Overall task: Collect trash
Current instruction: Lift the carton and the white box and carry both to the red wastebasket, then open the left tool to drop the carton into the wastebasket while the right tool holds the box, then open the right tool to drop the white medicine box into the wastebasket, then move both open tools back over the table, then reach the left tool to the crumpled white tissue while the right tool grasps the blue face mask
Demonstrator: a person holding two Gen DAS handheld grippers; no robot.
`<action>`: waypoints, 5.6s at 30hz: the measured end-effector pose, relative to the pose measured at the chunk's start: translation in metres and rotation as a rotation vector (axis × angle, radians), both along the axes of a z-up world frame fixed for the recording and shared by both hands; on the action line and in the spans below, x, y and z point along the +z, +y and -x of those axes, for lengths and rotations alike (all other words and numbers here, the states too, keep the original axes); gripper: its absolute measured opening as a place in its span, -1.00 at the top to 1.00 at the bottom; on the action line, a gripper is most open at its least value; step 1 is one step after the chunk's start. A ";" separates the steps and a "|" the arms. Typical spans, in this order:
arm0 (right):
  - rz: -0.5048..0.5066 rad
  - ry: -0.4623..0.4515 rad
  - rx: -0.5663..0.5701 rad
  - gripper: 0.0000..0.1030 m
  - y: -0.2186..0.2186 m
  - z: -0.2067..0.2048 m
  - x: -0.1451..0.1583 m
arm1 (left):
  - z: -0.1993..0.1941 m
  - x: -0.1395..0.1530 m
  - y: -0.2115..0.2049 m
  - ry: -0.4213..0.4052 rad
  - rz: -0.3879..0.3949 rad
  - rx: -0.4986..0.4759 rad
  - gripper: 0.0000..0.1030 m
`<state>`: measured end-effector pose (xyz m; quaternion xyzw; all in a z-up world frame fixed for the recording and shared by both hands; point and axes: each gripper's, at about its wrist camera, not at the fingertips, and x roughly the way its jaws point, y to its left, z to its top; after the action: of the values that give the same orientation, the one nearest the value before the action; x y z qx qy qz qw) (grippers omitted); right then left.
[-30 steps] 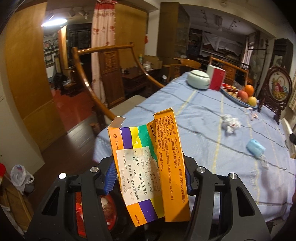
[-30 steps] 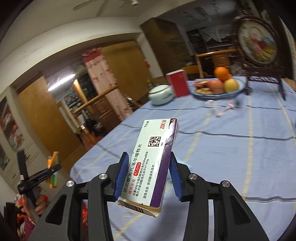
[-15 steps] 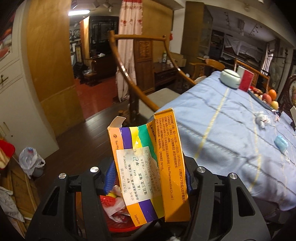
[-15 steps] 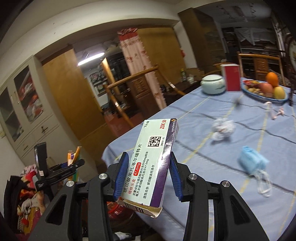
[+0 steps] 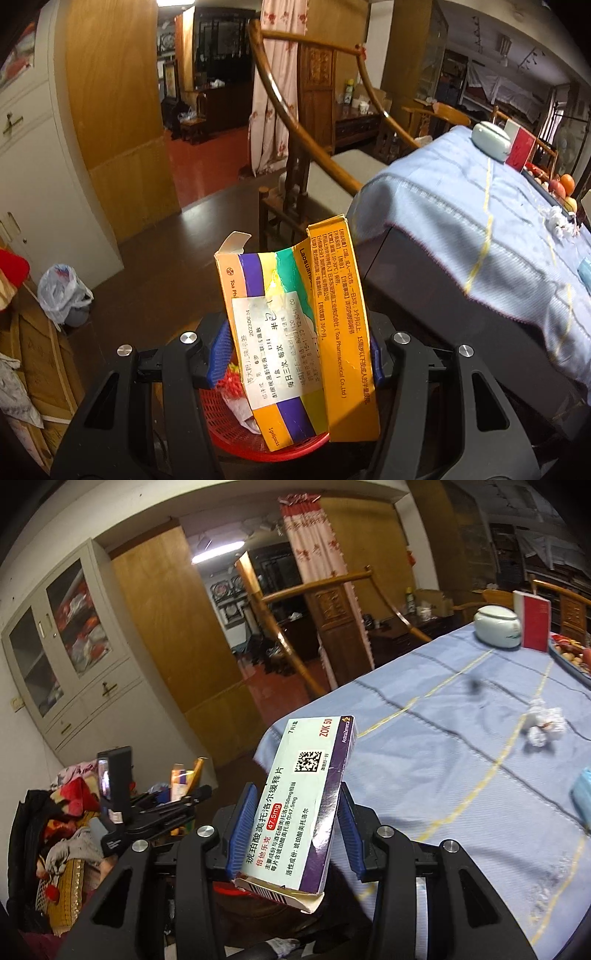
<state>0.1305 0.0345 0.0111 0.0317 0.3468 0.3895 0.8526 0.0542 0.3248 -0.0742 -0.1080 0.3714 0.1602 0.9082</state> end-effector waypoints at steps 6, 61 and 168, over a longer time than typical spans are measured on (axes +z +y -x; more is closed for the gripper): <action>0.024 0.022 0.030 0.16 0.020 0.001 -0.012 | -0.004 -0.022 0.007 0.037 0.024 0.000 -0.10; 0.102 0.126 0.203 -0.50 0.119 0.012 -0.070 | 0.042 -0.007 0.094 -0.007 -0.005 0.298 -0.87; 0.109 0.206 -0.641 0.60 -0.331 -0.162 -0.070 | -0.301 0.007 -0.385 0.195 -0.096 -0.468 -0.90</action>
<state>0.2926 -0.2970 -0.0585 0.1327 0.4239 0.0772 0.8926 0.3554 -0.0607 -0.0673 0.0401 0.4638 -0.0270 0.8846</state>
